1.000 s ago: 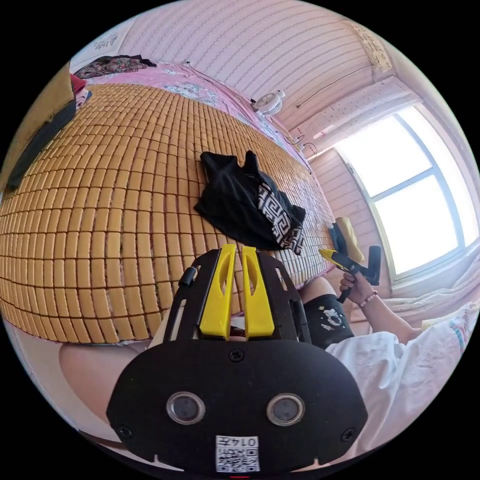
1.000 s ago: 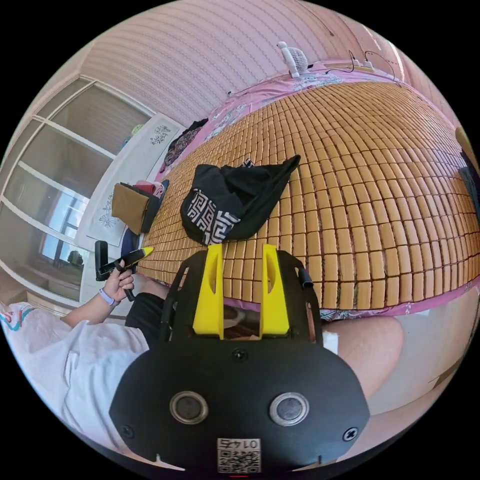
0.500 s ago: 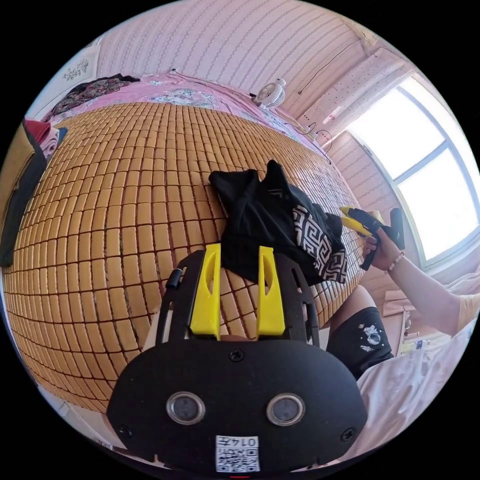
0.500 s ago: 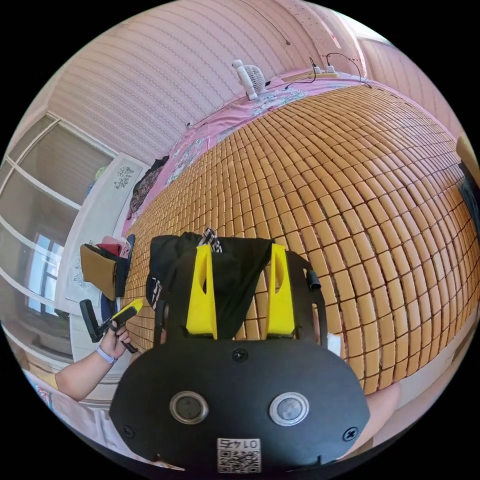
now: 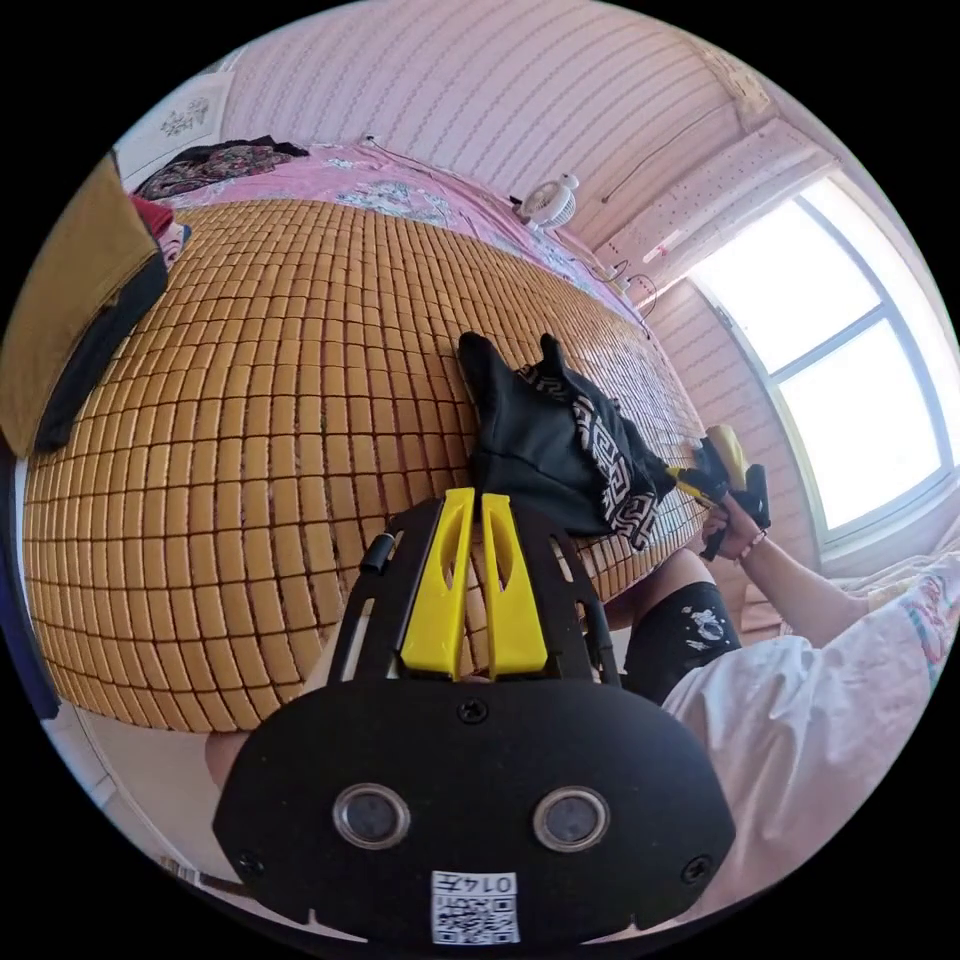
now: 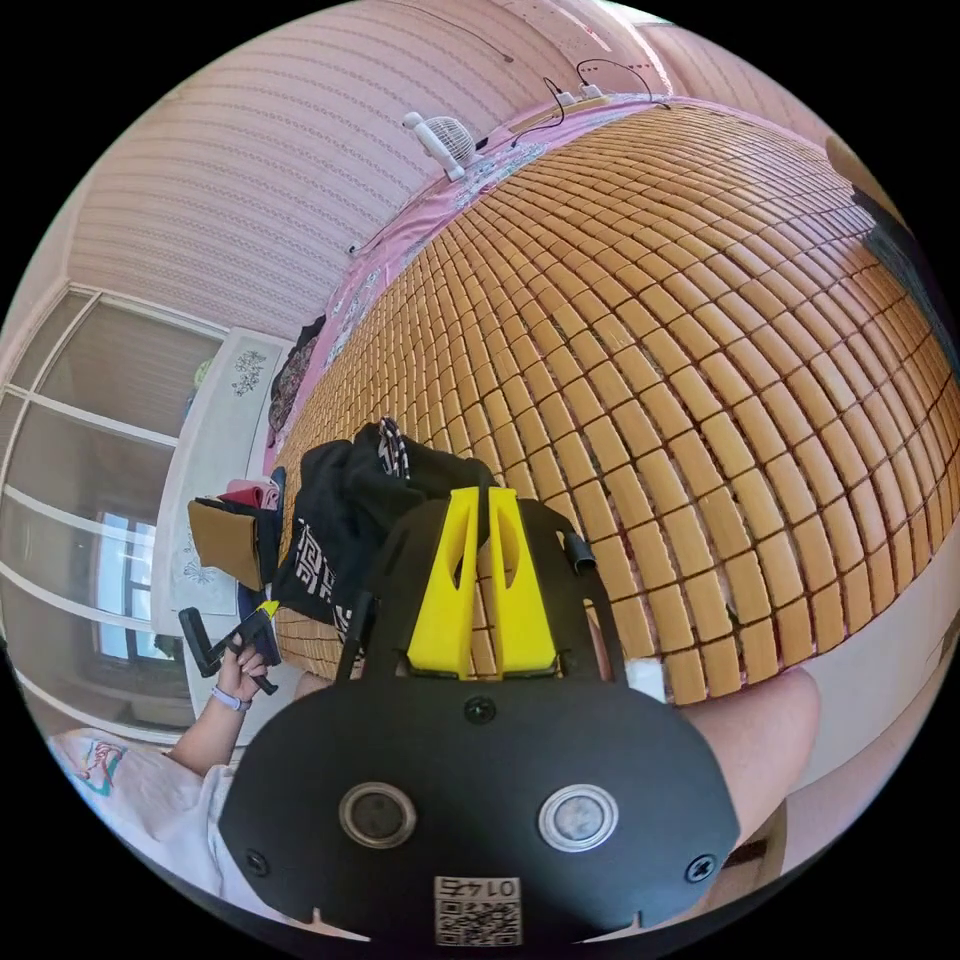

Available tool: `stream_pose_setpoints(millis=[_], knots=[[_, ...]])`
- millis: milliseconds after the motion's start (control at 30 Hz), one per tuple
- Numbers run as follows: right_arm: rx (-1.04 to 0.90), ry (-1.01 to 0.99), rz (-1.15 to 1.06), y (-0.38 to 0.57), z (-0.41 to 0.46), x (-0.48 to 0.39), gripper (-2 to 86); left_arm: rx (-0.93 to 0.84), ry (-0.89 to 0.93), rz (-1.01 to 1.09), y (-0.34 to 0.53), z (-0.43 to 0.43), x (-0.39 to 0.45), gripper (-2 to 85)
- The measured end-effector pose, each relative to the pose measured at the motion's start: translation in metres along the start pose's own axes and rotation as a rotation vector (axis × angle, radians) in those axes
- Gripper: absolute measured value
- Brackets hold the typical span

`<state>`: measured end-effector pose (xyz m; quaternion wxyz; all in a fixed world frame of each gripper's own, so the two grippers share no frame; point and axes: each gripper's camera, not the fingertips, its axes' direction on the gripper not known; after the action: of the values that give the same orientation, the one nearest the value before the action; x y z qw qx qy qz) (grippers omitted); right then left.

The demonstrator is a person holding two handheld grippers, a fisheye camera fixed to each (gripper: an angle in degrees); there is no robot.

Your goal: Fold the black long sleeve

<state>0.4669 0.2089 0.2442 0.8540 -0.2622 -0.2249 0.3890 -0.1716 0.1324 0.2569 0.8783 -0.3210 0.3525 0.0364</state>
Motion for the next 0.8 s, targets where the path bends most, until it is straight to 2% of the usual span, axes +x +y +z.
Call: stream_pose_setpoints(millis=[167, 267, 400, 567, 667, 733, 800], knots=[[-0.088, 0.026, 0.025, 0.05, -0.021, 0.026, 0.5, 0.08, -0.019, -0.04, 0.066, -0.043, 0.01, -1.0], [-0.077, -0.054, 0.032, 0.069, -0.043, 0.036, 0.5, 0.142, 0.031, -0.079, 0.088, -0.062, 0.011, -1.0], [-0.069, -0.204, -0.056, 0.074, -0.089, 0.025, 0.4, 0.208, 0.056, -0.025, 0.088, -0.102, 0.022, -1.0], [0.074, -0.355, -0.294, 0.054, -0.174, -0.03, 0.5, 0.429, 0.084, 0.116, 0.058, -0.199, 0.052, -1.0], [0.221, -0.47, -0.492, 0.046, -0.246, -0.083, 0.5, 0.607, 0.085, 0.219, 0.046, -0.269, 0.082, -1.0], [0.394, -0.568, -0.645, 0.054, -0.316, -0.123, 0.5, 0.738, 0.128, 0.256, 0.046, -0.313, 0.099, -1.0], [0.496, -0.5, -0.714, 0.066, -0.365, -0.149, 0.5, 0.825, 0.159, 0.295, 0.05, -0.355, 0.117, -1.0]])
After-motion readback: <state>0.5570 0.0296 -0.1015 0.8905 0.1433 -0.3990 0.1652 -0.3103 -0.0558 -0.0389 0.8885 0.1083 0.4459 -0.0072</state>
